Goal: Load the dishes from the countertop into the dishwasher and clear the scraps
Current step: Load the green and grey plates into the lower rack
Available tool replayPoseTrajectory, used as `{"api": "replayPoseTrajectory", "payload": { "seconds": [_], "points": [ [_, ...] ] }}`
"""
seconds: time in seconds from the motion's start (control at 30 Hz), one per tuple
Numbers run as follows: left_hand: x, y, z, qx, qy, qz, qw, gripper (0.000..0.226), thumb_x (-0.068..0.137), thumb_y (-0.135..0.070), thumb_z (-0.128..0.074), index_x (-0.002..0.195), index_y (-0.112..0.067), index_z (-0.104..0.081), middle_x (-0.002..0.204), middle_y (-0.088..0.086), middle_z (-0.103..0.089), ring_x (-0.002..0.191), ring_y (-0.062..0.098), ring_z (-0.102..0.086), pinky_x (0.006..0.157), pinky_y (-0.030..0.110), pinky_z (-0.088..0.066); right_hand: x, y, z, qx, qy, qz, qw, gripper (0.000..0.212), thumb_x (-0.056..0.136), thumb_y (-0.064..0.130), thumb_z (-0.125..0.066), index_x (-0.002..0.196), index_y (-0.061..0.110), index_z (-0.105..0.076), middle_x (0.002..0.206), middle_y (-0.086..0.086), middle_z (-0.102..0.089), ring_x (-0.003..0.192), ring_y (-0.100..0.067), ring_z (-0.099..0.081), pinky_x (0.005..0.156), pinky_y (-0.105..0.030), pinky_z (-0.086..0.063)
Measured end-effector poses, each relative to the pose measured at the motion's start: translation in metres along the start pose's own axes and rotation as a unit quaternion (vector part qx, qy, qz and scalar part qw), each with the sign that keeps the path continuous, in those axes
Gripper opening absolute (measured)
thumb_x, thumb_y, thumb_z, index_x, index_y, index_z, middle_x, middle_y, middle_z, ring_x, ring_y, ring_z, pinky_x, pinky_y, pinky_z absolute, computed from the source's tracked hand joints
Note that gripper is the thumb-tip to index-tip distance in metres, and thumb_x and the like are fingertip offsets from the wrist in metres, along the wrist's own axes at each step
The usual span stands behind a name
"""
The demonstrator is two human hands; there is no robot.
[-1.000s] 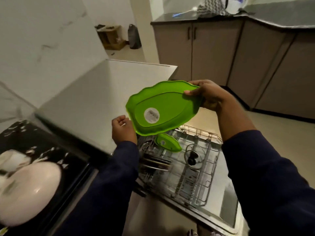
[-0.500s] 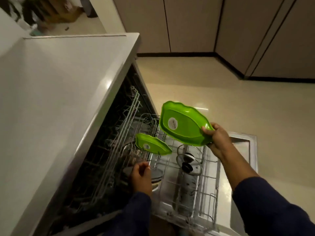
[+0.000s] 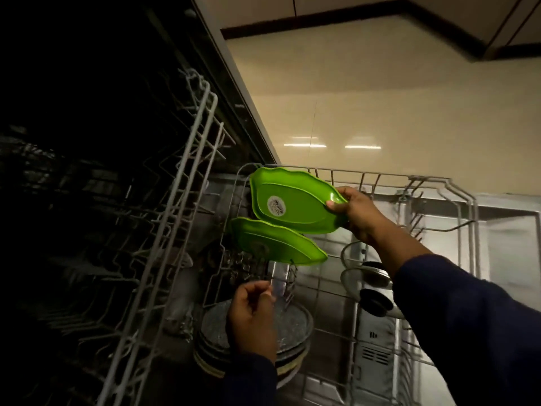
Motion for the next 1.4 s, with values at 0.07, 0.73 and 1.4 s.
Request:
{"api": "replayPoseTrajectory", "payload": {
  "seconds": [0.07,0.73,1.4],
  "points": [
    [0.005,0.004,-0.003,-0.004,0.000,0.010,1.000,0.030,0.083,0.011,-0.051,0.069,-0.016,-0.056,0.070,-0.002,-0.061,0.061,0.008,-0.056,0.061,0.018,-0.044,0.010,-0.010,-0.003,0.011,0.004,-0.006,1.000,0.022,0.088,-0.005,-0.054,0.088,0.018,-0.054,0.081,-0.001,-0.059,0.069,-0.014,-0.056,0.043,-0.014,-0.048],
    [0.040,0.011,-0.019,-0.020,-0.001,0.025,0.999,0.030,0.084,0.009,-0.050,0.069,-0.016,-0.055,0.072,-0.001,-0.060,0.065,0.010,-0.054,0.062,0.019,-0.044,0.051,-0.053,-0.035,-0.484,0.010,0.031,0.874,0.038,0.086,0.010,-0.059,0.122,0.003,-0.053,0.120,-0.021,-0.060,0.111,-0.035,-0.056,0.088,-0.034,-0.044],
    [-0.102,-0.159,0.048,-0.067,-0.005,-0.046,0.997,0.025,0.084,0.013,-0.047,0.088,-0.009,-0.057,0.082,-0.002,-0.055,0.070,0.001,-0.053,0.062,0.011,-0.044,-0.220,0.115,-0.069,-0.329,0.120,0.081,0.933,0.019,0.088,0.005,-0.056,0.075,0.018,-0.055,0.079,0.000,-0.061,0.070,-0.014,-0.058,0.060,-0.025,-0.041]
  ]
}}
Point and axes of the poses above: each hand's wrist, its own x-axis towards the middle knuckle, its own z-axis out of the back of the hand, y = z × x, the point moved 10 cm from there along x, towards the middle knuckle
